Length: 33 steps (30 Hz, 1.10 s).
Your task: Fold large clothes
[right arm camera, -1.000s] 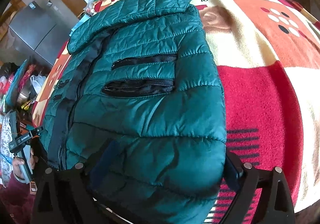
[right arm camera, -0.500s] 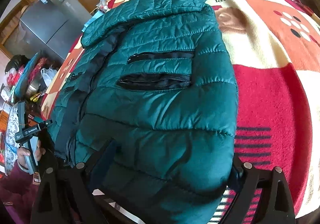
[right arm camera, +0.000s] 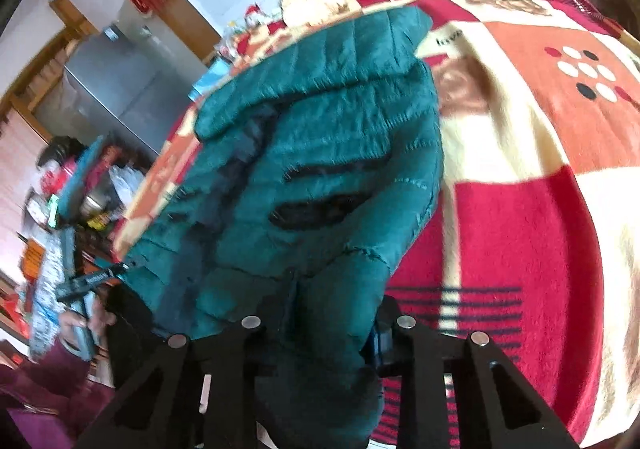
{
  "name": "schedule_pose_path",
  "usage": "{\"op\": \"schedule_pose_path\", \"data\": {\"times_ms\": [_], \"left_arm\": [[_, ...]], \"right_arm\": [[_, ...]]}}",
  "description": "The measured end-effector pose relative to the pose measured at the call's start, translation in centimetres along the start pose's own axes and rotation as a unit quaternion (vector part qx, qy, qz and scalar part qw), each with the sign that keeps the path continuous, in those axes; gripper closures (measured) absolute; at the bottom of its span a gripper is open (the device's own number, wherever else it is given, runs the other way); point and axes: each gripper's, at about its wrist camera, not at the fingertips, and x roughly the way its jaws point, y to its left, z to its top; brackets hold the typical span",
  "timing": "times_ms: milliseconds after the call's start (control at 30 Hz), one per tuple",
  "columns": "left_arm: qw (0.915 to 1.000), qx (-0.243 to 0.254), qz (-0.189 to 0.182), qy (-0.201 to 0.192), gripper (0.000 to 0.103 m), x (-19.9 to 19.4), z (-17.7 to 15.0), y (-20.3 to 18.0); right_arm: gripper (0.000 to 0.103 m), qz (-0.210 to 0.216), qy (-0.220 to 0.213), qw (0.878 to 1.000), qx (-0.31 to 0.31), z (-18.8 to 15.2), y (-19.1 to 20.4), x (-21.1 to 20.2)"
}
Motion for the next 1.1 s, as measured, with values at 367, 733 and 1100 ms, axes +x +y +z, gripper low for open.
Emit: {"op": "schedule_pose_path", "data": {"times_ms": [367, 733, 1100], "left_arm": [[0.9992, -0.007, 0.023, 0.033, 0.075, 2.1, -1.3, 0.8], [0.9973, -0.047, -0.012, 0.055, 0.025, 3.5, -1.6, 0.8], [0.9981, -0.025, -0.049, 0.029, 0.089, 0.3, 0.3, 1.3]], "right_arm": [[0.064, -0.01, 0.054, 0.998, 0.024, -0.4, -0.7, 1.4], [0.045, 0.022, 0.089, 0.995, 0.04, -3.1, -1.8, 2.8], [0.076, 0.029, 0.016, 0.999, -0.015, -1.0, 1.3, 0.4]]}}
